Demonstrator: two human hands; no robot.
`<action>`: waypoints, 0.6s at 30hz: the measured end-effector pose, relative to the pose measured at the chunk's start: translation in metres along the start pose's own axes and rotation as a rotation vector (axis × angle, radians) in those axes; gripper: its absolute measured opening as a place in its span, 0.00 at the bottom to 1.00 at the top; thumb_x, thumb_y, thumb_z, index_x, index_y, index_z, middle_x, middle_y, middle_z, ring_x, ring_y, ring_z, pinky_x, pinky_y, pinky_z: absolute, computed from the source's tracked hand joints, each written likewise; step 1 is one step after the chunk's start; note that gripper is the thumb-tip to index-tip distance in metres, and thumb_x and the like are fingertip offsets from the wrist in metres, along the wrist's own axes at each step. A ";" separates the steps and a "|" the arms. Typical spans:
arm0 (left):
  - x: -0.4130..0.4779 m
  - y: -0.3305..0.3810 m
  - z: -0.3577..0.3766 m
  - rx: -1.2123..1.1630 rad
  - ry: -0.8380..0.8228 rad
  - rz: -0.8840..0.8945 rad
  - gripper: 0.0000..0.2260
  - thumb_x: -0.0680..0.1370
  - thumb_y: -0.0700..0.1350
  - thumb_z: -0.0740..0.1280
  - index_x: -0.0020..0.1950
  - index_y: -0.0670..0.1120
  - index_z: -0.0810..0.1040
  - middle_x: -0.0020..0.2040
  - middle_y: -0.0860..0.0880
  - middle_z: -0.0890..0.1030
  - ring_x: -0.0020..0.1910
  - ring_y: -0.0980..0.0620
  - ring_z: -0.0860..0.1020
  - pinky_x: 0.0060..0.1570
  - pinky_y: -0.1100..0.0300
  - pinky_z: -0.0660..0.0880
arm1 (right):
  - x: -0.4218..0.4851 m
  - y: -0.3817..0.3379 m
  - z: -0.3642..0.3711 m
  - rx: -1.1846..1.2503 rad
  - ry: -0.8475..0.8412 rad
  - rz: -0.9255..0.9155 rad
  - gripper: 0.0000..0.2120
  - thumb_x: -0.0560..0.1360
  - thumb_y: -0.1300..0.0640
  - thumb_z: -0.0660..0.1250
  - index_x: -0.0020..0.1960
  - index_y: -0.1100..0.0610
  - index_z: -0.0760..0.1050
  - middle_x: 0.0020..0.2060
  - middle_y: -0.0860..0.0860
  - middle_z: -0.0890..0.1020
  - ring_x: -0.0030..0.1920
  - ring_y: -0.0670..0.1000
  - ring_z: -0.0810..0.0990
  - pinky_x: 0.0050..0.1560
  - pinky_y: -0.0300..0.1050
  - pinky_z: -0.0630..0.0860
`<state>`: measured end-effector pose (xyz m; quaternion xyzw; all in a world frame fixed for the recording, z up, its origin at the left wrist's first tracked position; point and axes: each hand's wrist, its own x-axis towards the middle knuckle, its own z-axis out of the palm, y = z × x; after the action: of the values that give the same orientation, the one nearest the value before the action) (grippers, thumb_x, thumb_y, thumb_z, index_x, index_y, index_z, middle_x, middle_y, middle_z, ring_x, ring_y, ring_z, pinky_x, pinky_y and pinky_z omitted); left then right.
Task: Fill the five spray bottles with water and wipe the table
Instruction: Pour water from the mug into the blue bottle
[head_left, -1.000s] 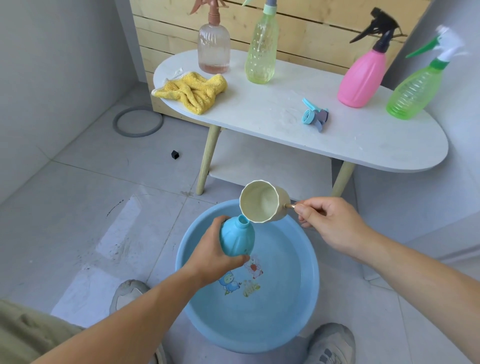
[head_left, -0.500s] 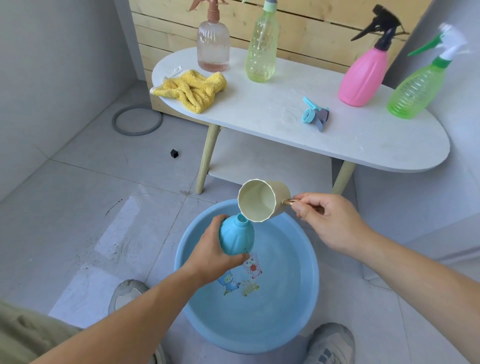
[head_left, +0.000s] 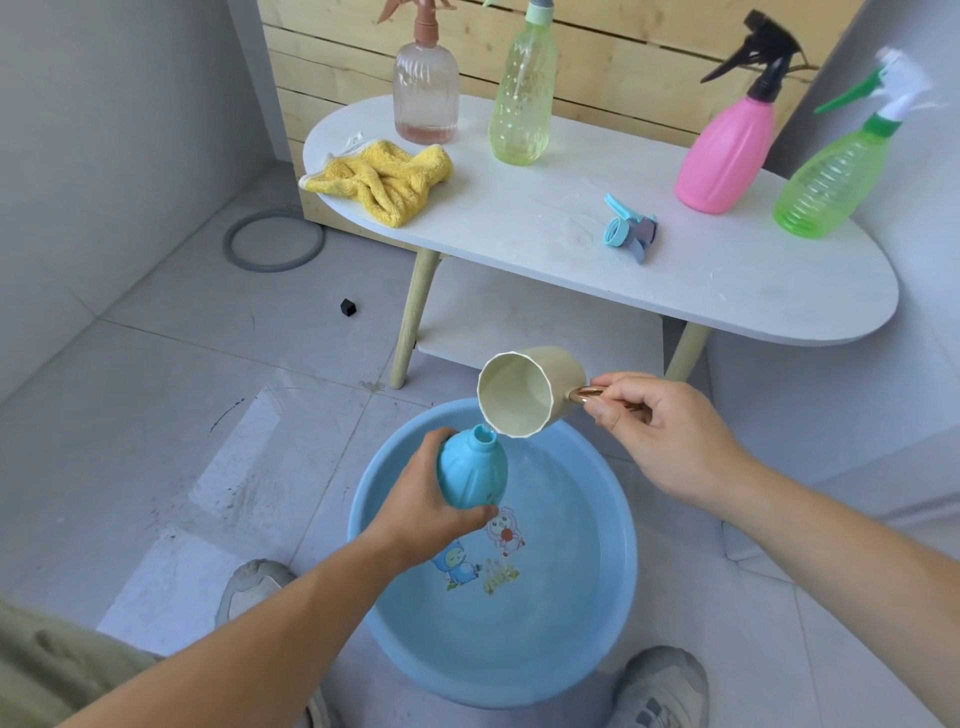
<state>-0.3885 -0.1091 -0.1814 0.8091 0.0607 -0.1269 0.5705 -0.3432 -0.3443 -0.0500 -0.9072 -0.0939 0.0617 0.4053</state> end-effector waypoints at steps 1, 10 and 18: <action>0.000 0.000 0.000 0.001 -0.002 0.000 0.36 0.66 0.46 0.82 0.65 0.61 0.65 0.57 0.56 0.76 0.52 0.53 0.80 0.42 0.57 0.84 | 0.000 0.000 0.000 -0.005 0.002 -0.002 0.07 0.78 0.55 0.68 0.45 0.55 0.84 0.51 0.40 0.80 0.41 0.47 0.78 0.41 0.26 0.69; 0.001 -0.002 0.000 0.014 -0.004 0.001 0.36 0.66 0.47 0.82 0.65 0.61 0.65 0.57 0.55 0.76 0.52 0.52 0.80 0.42 0.55 0.84 | 0.001 0.002 -0.001 -0.024 0.013 -0.039 0.06 0.77 0.54 0.68 0.43 0.47 0.82 0.54 0.40 0.79 0.48 0.39 0.79 0.46 0.24 0.69; 0.001 -0.001 0.000 0.008 0.002 0.000 0.35 0.66 0.46 0.82 0.64 0.61 0.65 0.57 0.56 0.77 0.52 0.53 0.80 0.43 0.56 0.84 | 0.003 0.002 -0.003 -0.057 0.017 -0.103 0.10 0.77 0.53 0.68 0.41 0.40 0.79 0.54 0.46 0.81 0.57 0.36 0.75 0.49 0.24 0.68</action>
<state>-0.3878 -0.1088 -0.1821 0.8116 0.0604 -0.1264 0.5672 -0.3394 -0.3470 -0.0500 -0.9129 -0.1388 0.0304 0.3826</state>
